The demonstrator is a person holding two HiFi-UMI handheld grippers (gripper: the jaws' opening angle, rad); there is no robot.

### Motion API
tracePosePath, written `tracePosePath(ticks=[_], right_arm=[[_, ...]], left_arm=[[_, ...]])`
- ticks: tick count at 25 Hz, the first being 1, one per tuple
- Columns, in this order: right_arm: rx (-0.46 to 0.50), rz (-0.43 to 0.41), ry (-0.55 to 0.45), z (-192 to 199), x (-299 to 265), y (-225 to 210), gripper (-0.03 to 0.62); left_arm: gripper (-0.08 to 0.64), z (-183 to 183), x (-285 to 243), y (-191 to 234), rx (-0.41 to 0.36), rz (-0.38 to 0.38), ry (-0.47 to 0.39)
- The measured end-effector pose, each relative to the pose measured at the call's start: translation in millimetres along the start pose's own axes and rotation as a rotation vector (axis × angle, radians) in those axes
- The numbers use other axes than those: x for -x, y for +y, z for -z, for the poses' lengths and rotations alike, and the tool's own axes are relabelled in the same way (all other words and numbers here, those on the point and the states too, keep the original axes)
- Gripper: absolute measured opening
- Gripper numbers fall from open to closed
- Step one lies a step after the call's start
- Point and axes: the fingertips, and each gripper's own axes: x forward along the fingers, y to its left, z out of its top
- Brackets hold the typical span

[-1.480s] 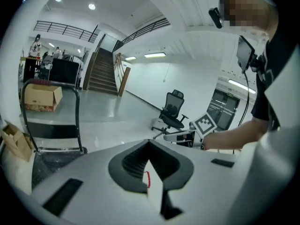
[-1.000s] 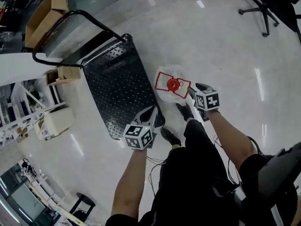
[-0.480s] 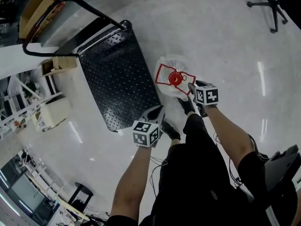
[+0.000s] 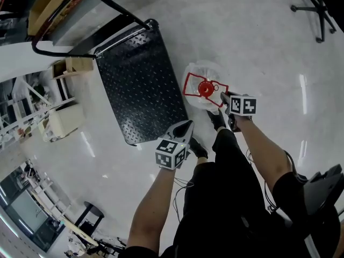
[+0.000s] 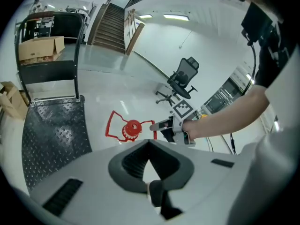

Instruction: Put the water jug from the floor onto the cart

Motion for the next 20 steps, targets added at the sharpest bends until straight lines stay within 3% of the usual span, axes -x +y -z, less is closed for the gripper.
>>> tracePosePath(ticks=[7, 11, 16, 20], right_arm=[[-0.054, -0.058, -0.012, -27, 7, 25, 0.084], [0.015, -0.107, 0.008, -28, 17, 56, 0.084], [0.163, -0.173, 0.075, -35, 50, 129, 0.083], [0.265, -0.194, 0.054, -52, 74, 176, 0.083]], left_arm=[[0.0, -15, 36, 12, 0.085, -0.058, -0.082], [0.0, -24, 69, 14, 0.106, -0.093, -0.152], [0.0, -45, 137, 20, 0.16, -0.163, -0.261], [0.0, -53, 186, 29, 0.17, -0.219, -0.366]])
